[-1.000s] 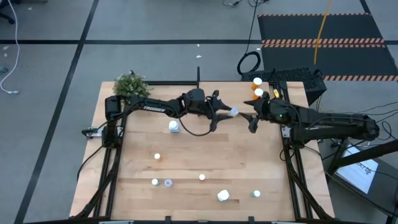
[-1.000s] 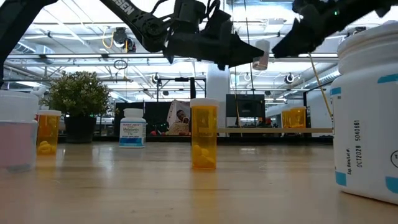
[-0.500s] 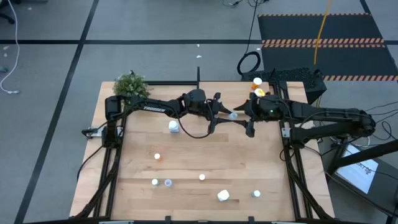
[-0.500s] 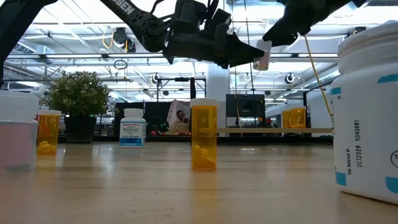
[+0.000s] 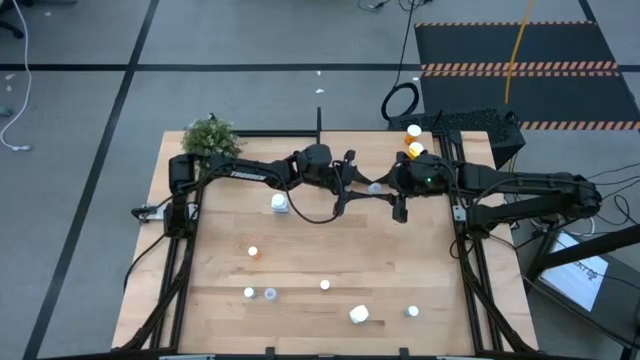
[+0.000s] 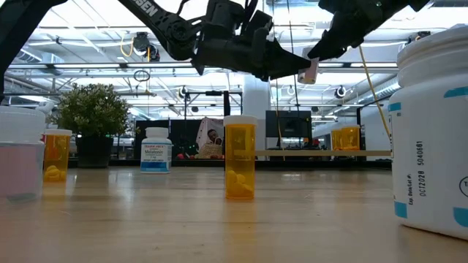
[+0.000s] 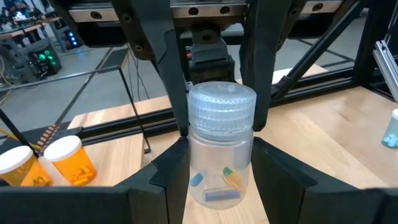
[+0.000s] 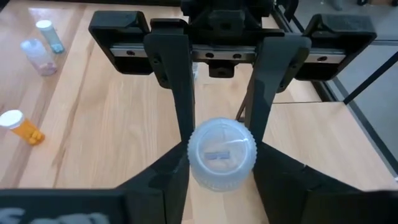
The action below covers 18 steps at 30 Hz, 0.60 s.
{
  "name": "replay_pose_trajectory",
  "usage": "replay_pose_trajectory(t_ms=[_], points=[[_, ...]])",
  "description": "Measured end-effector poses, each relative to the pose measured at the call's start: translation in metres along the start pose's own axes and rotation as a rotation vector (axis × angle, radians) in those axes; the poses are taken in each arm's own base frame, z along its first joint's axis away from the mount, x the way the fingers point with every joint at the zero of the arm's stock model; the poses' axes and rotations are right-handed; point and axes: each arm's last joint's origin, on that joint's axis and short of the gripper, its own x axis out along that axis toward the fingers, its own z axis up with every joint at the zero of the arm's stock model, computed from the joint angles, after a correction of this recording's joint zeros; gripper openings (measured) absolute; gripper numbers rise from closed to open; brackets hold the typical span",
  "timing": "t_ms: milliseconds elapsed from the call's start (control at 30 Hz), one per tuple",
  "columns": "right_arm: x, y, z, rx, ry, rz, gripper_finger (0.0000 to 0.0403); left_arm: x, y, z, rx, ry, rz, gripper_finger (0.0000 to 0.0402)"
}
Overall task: Pick and place medicine bottles onto shelf by color
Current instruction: Put the right transparent pill bottle on the shelf
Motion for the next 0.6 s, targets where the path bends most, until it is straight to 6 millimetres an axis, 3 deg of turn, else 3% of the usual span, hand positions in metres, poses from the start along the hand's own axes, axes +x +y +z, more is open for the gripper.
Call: replay_pose_trajectory(t_ms=[400,600], points=[[-0.0026,-0.0004,0.0031,-0.029,-0.036,-0.006,0.0171,-0.0002,0.0002,0.0001,0.001,0.004,0.001,0.0159],[-0.0026,-0.0004,0.0028,-0.029,-0.033,-0.005,0.015,-0.0002,0.0003,0.0002,0.001,0.003,0.005,0.0159]])
